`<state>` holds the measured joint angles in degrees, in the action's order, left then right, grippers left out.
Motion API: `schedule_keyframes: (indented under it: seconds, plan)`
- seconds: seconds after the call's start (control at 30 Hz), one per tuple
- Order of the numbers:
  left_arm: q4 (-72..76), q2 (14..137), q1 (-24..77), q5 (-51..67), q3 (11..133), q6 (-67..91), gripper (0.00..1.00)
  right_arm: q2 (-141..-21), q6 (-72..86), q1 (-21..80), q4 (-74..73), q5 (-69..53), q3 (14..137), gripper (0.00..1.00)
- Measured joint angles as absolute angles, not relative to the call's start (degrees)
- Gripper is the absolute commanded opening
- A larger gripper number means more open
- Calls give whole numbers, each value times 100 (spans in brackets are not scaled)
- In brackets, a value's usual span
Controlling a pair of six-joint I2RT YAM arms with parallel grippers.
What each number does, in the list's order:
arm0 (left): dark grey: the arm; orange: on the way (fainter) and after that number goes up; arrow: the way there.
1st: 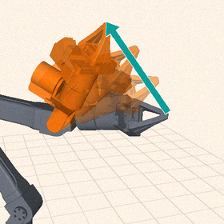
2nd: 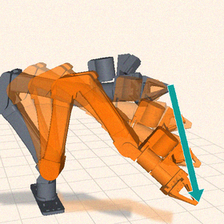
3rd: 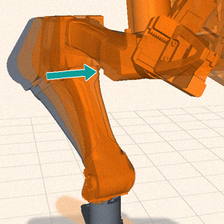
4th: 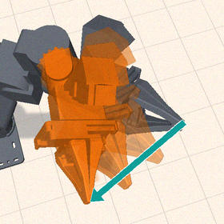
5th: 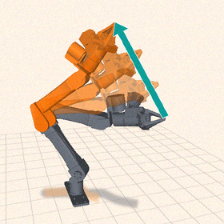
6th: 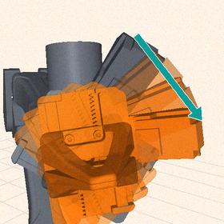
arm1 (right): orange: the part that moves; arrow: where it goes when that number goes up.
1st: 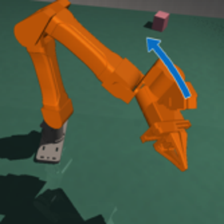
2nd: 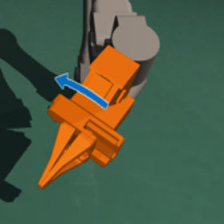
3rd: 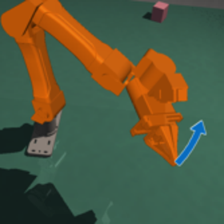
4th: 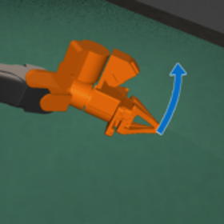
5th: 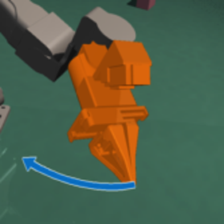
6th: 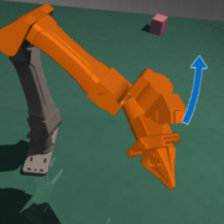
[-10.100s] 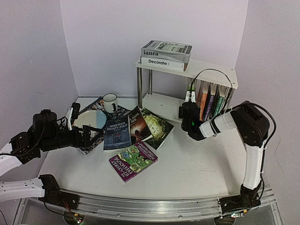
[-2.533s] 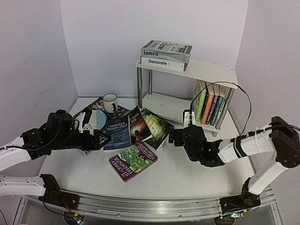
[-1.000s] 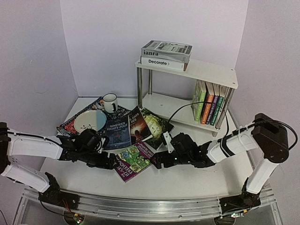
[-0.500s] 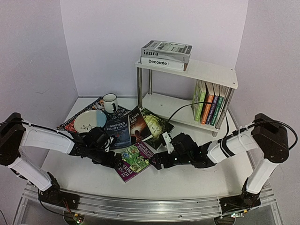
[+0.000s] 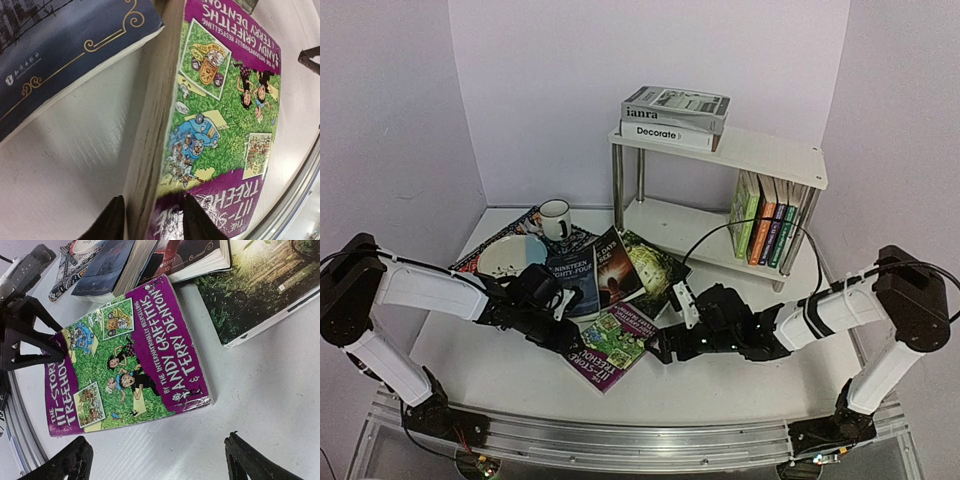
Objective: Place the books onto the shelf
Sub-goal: Move the book from the book pile.
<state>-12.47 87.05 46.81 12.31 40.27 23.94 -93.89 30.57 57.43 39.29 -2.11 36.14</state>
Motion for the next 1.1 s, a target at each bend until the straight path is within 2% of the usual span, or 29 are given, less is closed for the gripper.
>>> schedule_keyframes:
  seconds: [0.1, 0.13, 0.37, 0.63, 0.9, 0.93, 0.97, 1.0, 1.1]
  plan:
    - [-1250, 8666, 4677, 1414, 4029, 2390, 5, -9228, 2848, 5769, 3738, -182, 3581, 93]
    - [-1253, 8641, 4674, 1493, 4034, 2389, 0, -9179, 2792, 5789, 3688, -168, 3581, 93]
    - [-1249, 8448, 4672, 2013, 4122, 2510, 0, -8470, 2016, 6050, 3131, 246, 3581, 98]
    - [-1247, 8018, 4672, 2473, 4131, 2719, 0, -7692, 414, 6482, 2568, 999, 3581, 98]
    - [-1243, 7851, 4672, 2739, 4275, 2898, 0, -7576, -2233, 7076, 3408, 1324, 2757, 98]
    - [-1243, 7840, 4672, 2749, 4285, 2909, 3, -7631, -2565, 7160, 3498, 1358, 2658, 98]
    - [-1238, 7828, 4672, 2751, 4289, 2925, 12, -7709, -2840, 7230, 3558, 1388, 2609, 98]
    - [-1240, 7822, 4672, 2745, 4289, 2952, 23, -7810, -3079, 7279, 3632, 1426, 2607, 98]
    - [-1253, 7821, 4672, 2654, 4289, 2984, 66, -8077, -3641, 7338, 3908, 1548, 2608, 98]
